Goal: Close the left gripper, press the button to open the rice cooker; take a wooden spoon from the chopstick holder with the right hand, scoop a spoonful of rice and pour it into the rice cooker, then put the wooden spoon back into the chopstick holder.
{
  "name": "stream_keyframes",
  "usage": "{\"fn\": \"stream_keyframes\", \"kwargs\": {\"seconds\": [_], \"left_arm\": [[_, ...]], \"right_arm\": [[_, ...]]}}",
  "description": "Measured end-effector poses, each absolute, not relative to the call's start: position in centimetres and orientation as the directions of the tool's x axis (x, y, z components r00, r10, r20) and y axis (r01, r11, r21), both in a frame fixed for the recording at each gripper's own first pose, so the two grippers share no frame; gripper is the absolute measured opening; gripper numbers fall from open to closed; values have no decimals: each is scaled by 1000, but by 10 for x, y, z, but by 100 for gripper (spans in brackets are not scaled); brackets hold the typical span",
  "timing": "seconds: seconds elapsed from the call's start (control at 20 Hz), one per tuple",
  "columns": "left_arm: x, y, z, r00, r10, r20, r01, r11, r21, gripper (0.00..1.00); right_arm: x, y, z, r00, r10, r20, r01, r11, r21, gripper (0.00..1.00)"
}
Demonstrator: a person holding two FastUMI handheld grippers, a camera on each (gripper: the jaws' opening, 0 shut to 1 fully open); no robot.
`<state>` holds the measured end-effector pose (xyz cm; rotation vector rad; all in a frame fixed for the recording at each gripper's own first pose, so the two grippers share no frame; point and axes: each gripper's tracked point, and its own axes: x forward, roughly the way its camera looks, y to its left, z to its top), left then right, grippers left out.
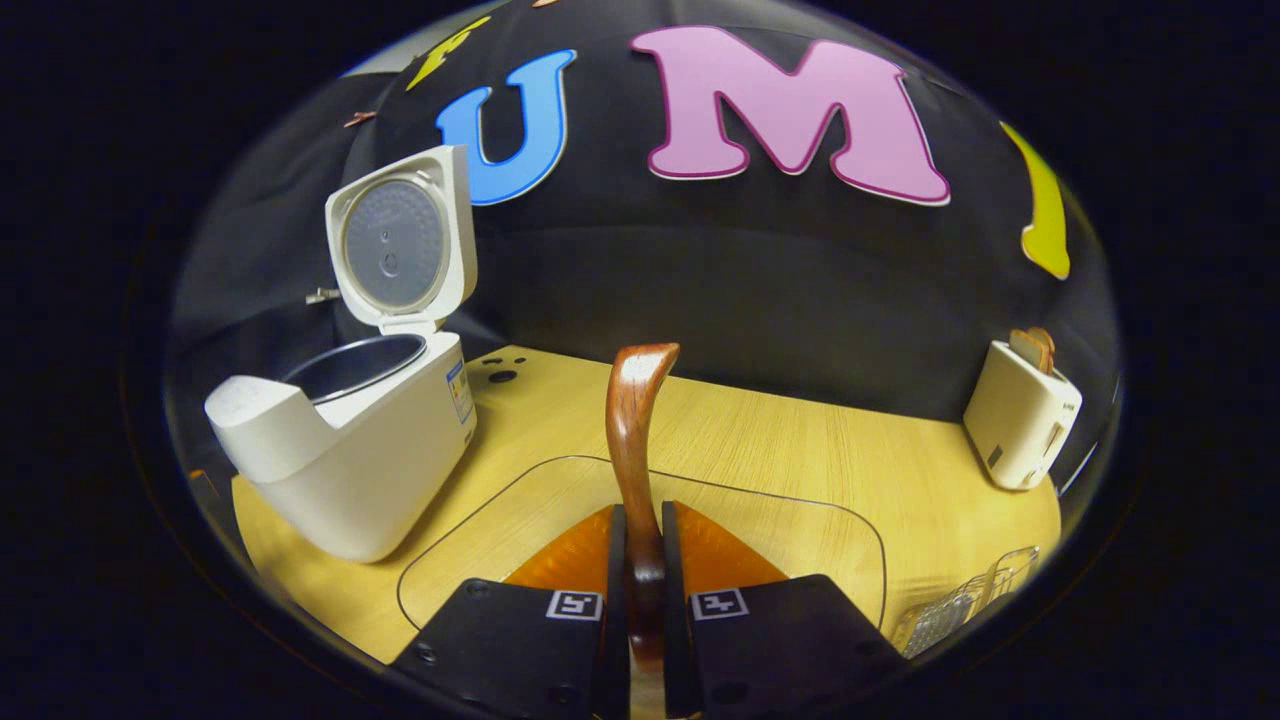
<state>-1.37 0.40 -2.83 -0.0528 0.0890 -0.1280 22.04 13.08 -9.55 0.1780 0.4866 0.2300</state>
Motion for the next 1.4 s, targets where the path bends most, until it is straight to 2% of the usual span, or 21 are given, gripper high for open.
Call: {"fn": "stream_keyframes", "kwargs": {"seconds": [0.2,0.4,0.55,0.9,1.4], "left_arm": [[-14,1,-25,988,-131,-80,127,990,-56,94],[-16,0,-22,989,-130,-75,126,990,-56,94],[-16,3,-20,990,-121,-74,118,992,-52,94],[-21,2,-17,990,-118,-72,115,992,-45,94],[-23,4,-17,991,-114,-75,111,993,-43,94]], "right_arm": [[216,133,-92,865,291,-410,-120,911,394,17],[218,126,-93,878,308,-366,-47,818,574,18],[215,121,-84,898,303,-320,-35,772,635,17],[219,106,-41,946,243,-217,-54,774,631,17],[220,81,3,973,175,-149,-43,775,631,17]]}}
